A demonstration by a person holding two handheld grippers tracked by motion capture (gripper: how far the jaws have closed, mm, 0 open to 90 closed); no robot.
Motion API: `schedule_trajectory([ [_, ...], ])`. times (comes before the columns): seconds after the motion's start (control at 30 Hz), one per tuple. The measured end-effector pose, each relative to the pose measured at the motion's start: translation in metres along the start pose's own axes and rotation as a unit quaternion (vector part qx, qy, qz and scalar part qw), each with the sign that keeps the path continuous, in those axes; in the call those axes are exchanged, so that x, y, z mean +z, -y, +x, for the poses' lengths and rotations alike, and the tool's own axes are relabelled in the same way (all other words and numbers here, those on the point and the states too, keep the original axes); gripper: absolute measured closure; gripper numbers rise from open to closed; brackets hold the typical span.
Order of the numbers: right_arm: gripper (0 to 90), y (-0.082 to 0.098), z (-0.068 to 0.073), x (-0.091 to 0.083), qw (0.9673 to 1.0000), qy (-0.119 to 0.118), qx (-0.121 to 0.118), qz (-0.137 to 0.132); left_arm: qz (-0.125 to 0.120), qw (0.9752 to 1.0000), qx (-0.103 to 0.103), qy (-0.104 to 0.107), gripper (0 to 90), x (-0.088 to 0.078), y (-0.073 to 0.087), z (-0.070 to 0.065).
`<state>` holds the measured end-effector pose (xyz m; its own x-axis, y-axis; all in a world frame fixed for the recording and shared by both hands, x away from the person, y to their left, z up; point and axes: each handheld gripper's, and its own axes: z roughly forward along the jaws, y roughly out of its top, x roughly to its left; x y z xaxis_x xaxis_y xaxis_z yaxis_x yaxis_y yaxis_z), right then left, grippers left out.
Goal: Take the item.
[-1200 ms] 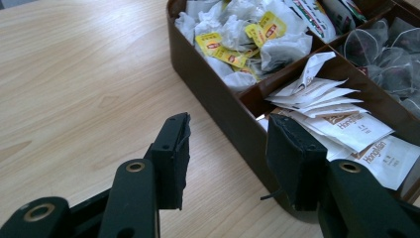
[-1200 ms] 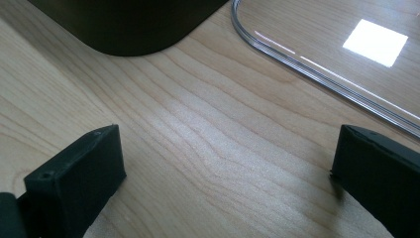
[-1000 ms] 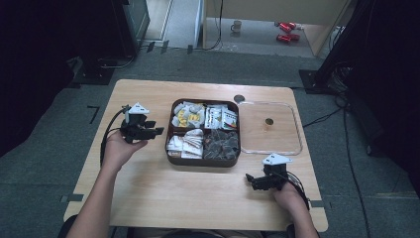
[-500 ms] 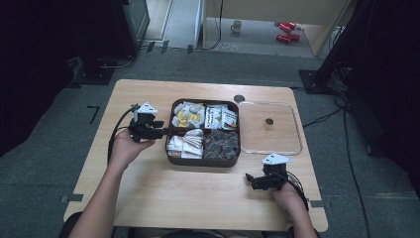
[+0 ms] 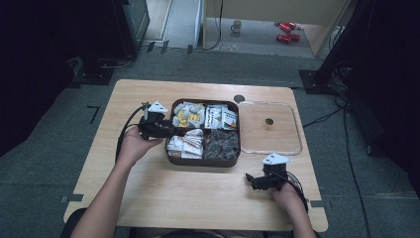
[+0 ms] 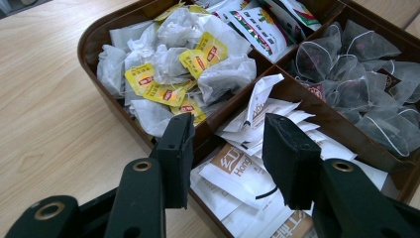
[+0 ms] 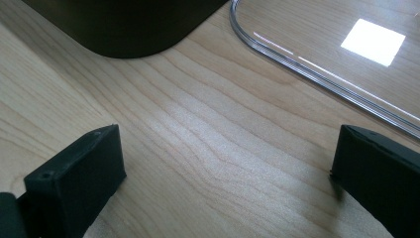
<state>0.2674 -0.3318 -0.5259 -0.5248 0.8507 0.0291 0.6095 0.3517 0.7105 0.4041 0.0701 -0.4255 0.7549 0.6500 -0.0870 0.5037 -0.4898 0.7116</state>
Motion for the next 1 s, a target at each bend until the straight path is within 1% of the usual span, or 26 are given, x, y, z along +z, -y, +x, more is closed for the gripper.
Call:
schedule_trajectory([
  [0.2,0.0,0.000,0.000,0.000,1.0000,0.000,0.000,0.000,0.001,1.0000,0.005,0.001,58.3,0.006,-0.002,0.000],
  [0.33,0.0,0.000,0.000,0.000,1.0000,0.000,0.000,0.000,0.005,0.9999,0.008,0.005,59.8,0.013,-0.003,-0.001],
  [0.37,0.0,0.000,0.000,0.000,1.0000,0.000,0.000,0.000,0.008,0.9999,0.009,0.008,60.2,0.017,-0.003,-0.001],
  [0.4,0.0,0.000,0.000,0.000,1.0000,0.000,0.000,0.000,0.008,0.9999,0.009,0.008,60.6,0.017,-0.003,-0.001],
  [0.5,0.0,0.000,0.000,0.000,1.0000,0.000,0.000,0.000,0.013,0.9998,0.013,0.009,62.4,0.023,-0.003,-0.002],
  [0.57,0.0,0.000,0.000,0.000,1.0000,0.000,0.000,0.000,0.019,0.9997,0.012,0.013,64.2,0.028,-0.003,-0.003],
  [0.73,0.0,0.001,0.001,-0.001,1.0000,0.003,0.003,0.000,0.024,0.9995,0.015,0.013,67.6,0.033,-0.004,-0.003],
  [0.77,0.0,0.001,0.001,-0.001,1.0000,0.003,0.003,0.000,0.035,0.9991,0.019,0.013,67.7,0.036,-0.006,-0.003],
  [0.8,0.0,0.001,0.001,-0.001,1.0000,0.003,0.003,0.000,0.035,0.9991,0.019,0.013,68.0,0.036,-0.006,-0.003],
  [0.83,0.0,0.001,0.001,-0.001,1.0000,0.003,0.003,0.000,0.036,0.9990,0.021,0.018,68.4,0.038,-0.008,-0.003],
  [0.9,0.0,0.001,0.001,-0.001,1.0000,0.004,0.004,0.000,0.037,0.9989,0.023,0.018,69.0,0.039,-0.008,-0.004],
  [0.97,0.0,0.001,0.001,-0.001,1.0000,0.004,0.004,0.000,0.045,0.9984,0.030,0.016,69.8,0.043,-0.009,-0.005],
  [1.0,0.0,0.001,0.001,-0.001,1.0000,0.004,0.004,0.000,0.045,0.9984,0.030,0.016,70.4,0.043,-0.009,-0.005],
])
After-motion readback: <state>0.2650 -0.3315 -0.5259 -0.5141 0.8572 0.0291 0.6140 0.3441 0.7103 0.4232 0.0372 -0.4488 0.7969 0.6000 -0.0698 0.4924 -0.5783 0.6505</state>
